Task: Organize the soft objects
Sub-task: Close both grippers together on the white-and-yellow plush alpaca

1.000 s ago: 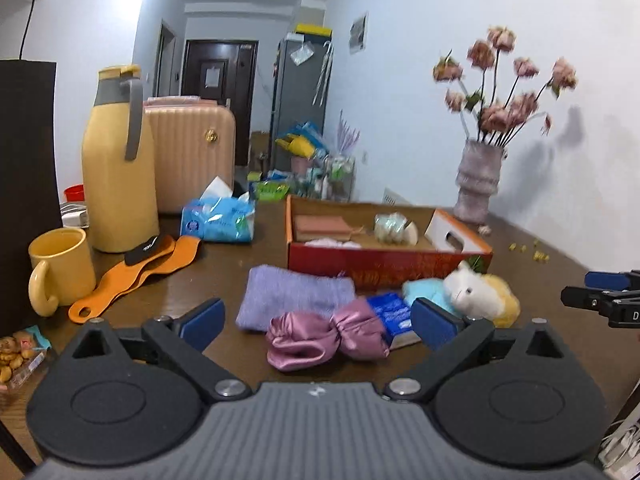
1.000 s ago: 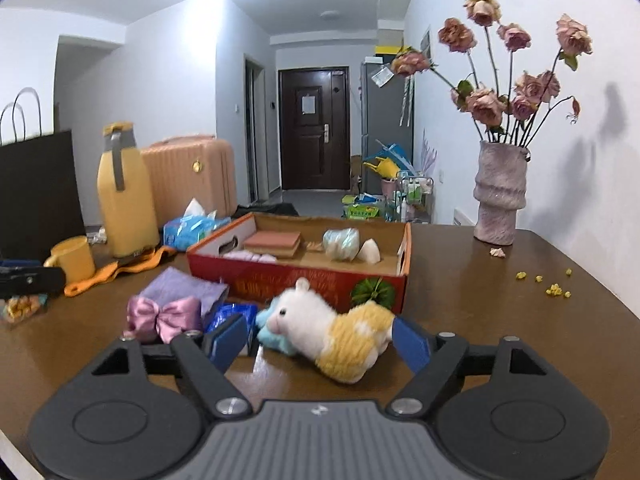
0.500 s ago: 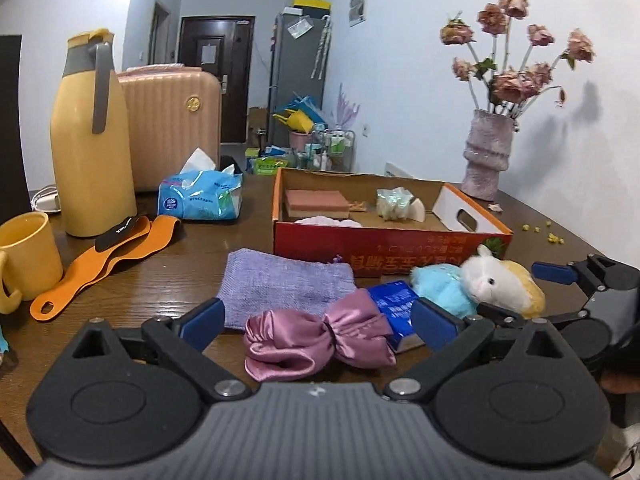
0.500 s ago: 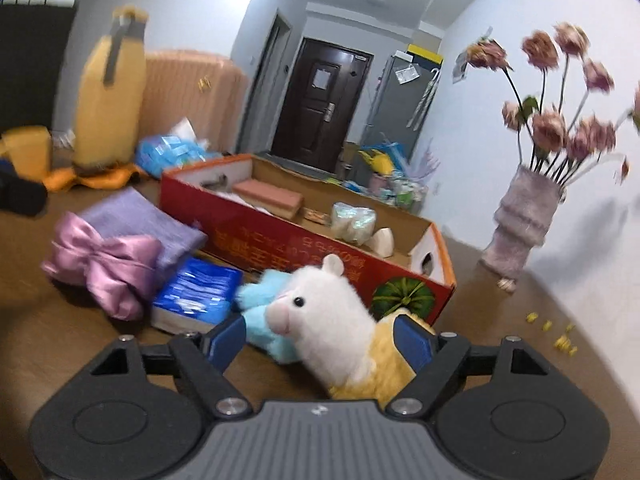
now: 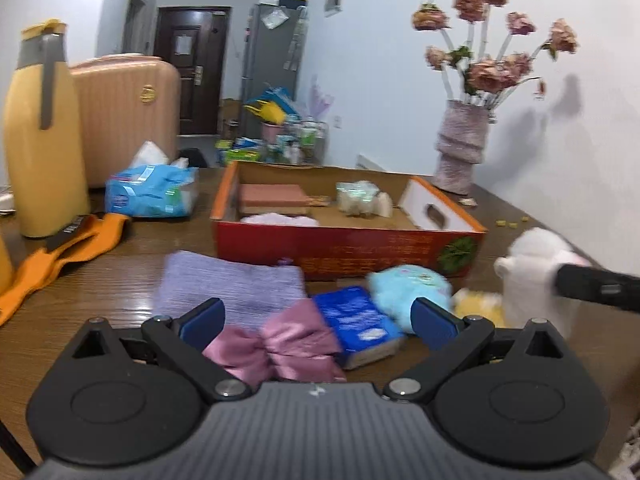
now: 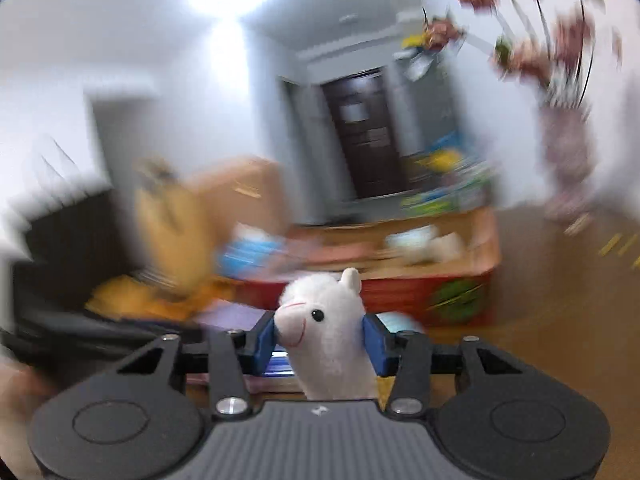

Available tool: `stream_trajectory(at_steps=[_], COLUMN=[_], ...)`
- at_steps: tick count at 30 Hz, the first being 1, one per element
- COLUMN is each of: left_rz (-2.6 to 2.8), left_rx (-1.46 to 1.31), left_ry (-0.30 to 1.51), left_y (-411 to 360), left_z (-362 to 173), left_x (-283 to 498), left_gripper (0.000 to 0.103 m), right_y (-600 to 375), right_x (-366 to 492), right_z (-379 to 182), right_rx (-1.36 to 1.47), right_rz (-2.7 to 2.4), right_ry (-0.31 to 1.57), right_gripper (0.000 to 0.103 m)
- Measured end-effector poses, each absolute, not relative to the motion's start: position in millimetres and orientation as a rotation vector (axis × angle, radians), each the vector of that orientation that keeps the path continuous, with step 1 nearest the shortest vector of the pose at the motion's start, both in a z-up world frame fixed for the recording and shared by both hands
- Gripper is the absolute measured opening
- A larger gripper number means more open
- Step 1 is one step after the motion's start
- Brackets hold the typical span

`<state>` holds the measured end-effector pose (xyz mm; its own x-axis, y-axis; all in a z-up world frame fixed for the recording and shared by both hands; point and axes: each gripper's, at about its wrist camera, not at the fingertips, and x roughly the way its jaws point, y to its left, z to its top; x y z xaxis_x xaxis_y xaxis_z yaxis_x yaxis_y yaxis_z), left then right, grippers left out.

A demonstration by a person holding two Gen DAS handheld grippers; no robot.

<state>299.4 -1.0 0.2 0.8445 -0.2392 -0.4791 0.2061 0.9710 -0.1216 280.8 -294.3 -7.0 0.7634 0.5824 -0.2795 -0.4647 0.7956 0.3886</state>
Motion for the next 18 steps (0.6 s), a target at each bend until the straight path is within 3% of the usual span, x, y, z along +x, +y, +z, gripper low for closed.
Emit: stream_trajectory(at_steps=[5,6,10,18], left_rz=[-0.371,-0.373,-0.389,-0.496], left_rx=[-0.074,-0.058,-0.028,-0.222], left_ry=[0.564,0.583,0.599,0.757], left_y=[-36,-46,-56,-22], left_z=[-9,-13,-18,-25], left_x=[297,297,289,265], left_gripper=[0.101,0.101,0.101,0.094], right_y=[-354,-359,-352,-333], right_x=[284,288,276,230], right_z=[-36,-44,-49,-60], right_rx=[0.546,0.549,0.415,0.511], right_rz=[0.464,0.376,0.271,0.497], right_ry=[0.532,0.571,0.566,0.650], right_gripper=[0.041,0.036,0.036,0.047])
